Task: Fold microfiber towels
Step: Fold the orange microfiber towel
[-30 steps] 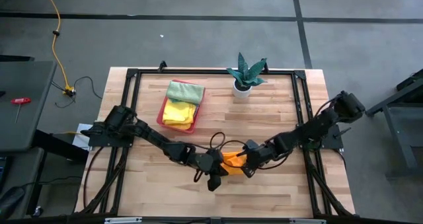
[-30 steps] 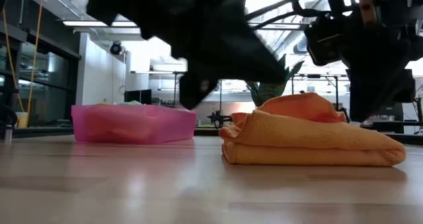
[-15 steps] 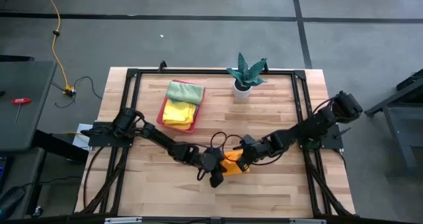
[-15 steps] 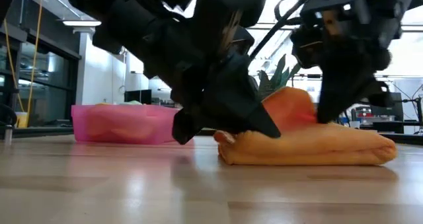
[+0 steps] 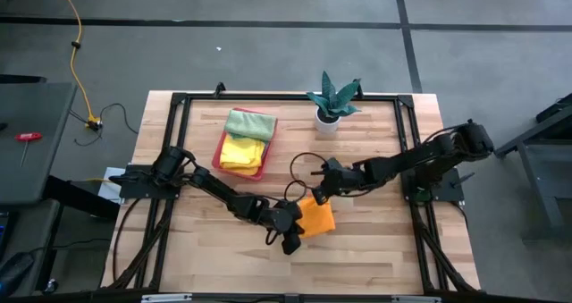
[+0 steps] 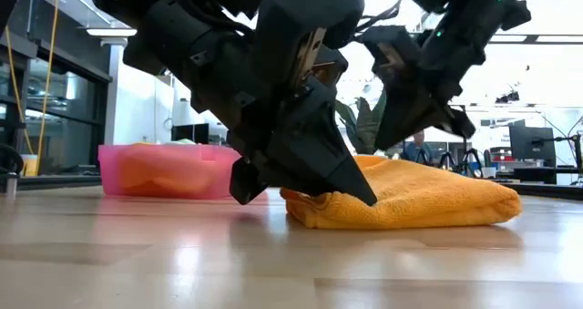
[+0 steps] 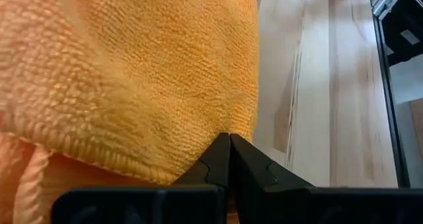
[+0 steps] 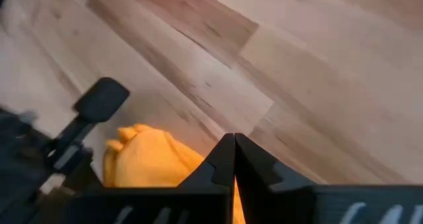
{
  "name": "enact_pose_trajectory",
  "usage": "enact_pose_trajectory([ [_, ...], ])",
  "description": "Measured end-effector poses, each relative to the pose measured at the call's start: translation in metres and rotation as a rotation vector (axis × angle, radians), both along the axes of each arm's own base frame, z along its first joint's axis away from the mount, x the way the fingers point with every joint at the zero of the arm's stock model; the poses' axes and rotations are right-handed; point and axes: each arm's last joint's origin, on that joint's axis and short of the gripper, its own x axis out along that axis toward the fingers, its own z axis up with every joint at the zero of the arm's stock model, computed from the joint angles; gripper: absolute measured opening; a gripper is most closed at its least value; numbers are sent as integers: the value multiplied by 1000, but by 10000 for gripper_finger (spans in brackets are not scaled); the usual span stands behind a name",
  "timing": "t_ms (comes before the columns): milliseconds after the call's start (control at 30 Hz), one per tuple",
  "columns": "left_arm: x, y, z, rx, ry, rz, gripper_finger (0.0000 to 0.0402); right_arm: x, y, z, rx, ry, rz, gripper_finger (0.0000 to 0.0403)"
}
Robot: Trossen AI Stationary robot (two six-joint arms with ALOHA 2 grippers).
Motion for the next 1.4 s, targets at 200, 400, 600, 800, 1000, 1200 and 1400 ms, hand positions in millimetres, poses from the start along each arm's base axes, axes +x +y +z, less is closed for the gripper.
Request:
enact_pose_trajectory([
  [200,-1,-1,-1,25,19,-66,0,-20,-2,24,-34,27,146,0],
  [400,-4,0,2,44,49,-137,0,-35,14,26,10,104,276,0],
  [600,-5,1,27,70,-18,-164,0,-44,28,14,26,123,297,0],
  [800,-3,0,47,65,-113,-166,0,-56,36,-12,127,73,304,0],
  [1000,6,12,34,45,-153,-88,0,-57,35,-21,160,-58,243,0],
  [1200,11,24,9,0,-103,-16,0,-57,34,-22,146,-70,206,0],
  [1400,11,24,-1,-4,-76,-5,0,-54,36,-30,168,-45,222,0],
])
